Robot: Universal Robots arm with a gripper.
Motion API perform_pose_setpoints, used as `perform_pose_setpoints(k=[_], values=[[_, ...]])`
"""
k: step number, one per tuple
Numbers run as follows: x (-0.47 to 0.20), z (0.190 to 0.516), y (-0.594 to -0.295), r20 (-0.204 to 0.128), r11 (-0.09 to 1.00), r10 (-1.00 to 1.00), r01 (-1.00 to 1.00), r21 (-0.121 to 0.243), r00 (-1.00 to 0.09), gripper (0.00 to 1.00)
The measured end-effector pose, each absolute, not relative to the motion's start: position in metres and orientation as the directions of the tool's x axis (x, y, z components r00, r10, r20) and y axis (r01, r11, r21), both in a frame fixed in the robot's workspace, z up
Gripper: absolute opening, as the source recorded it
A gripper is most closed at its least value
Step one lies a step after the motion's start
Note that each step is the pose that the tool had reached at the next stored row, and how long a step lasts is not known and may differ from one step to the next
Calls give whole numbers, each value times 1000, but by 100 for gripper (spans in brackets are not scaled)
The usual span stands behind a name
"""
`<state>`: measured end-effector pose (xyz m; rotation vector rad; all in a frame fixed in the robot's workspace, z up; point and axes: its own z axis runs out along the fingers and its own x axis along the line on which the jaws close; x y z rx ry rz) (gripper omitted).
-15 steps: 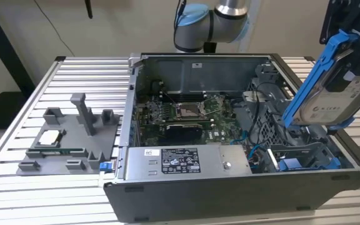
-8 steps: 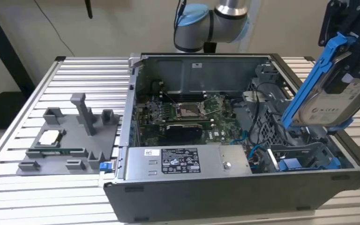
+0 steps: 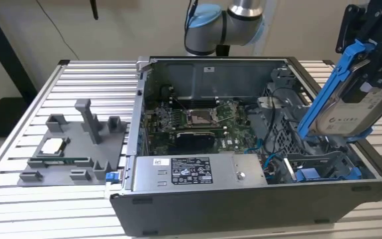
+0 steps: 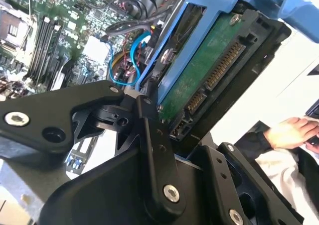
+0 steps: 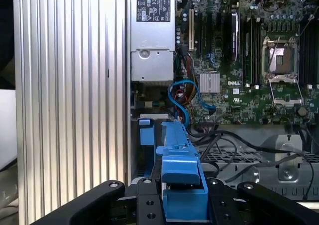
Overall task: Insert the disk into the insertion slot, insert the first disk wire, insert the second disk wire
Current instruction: 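Insert the disk into the insertion slot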
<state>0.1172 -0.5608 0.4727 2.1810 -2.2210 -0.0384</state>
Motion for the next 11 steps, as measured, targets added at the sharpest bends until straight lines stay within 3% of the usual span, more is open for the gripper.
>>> perform_pose_setpoints(k=[11], values=[[117, 462, -569, 5, 19, -1000, -999, 37, -19, 33]])
